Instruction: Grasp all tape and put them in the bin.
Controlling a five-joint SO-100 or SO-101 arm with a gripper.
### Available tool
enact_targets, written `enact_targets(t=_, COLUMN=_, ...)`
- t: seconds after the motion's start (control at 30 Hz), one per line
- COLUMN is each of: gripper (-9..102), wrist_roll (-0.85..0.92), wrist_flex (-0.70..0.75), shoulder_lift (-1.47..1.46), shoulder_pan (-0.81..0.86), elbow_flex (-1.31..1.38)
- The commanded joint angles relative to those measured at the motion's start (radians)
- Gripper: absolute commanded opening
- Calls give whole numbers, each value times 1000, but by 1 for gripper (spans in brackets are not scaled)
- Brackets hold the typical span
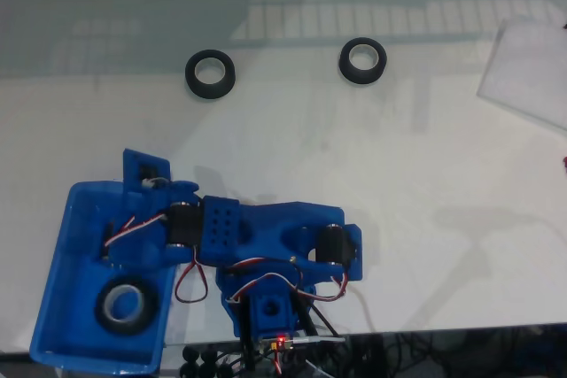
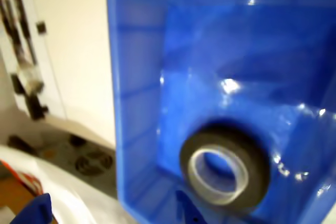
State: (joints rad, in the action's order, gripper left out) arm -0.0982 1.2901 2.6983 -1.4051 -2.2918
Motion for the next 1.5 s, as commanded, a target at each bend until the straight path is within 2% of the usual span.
enact_targets(t=0.0, gripper=31, wrist_roll=-9, wrist_flex=-32, shoulder_lift=-28, shoulder_pan=147, elbow_flex=18)
enact_targets(t=0.23, gripper=31, wrist_roll=-12, wrist_flex=-137, shoulder_lift=-184, shoulder_pan=640, elbow_flex=26)
enact_targets(t=0.37, gripper=31, wrist_roll=-9, wrist_flex=-270, shoulder_lift=-319, shoulder_pan=897, elbow_flex=29)
enact_targets(t=0.6, gripper=31, wrist_roll=17, wrist_flex=-399, shoulder_lift=-618, shoulder_pan=1135, elbow_flex=138)
enact_targets(t=0.8, gripper=31, wrist_roll=6, wrist_flex=-399, shoulder_lift=-876, shoulder_pan=1235, elbow_flex=318)
enact_targets(t=1.0, gripper=30, wrist_roll=23, wrist_flex=-373, shoulder_lift=-1101, shoulder_pan=1235, elbow_flex=499)
enact_targets(t=1.47, gripper=28, wrist_roll=41, wrist_flex=-316, shoulder_lift=-1347, shoulder_pan=1230, elbow_flex=749)
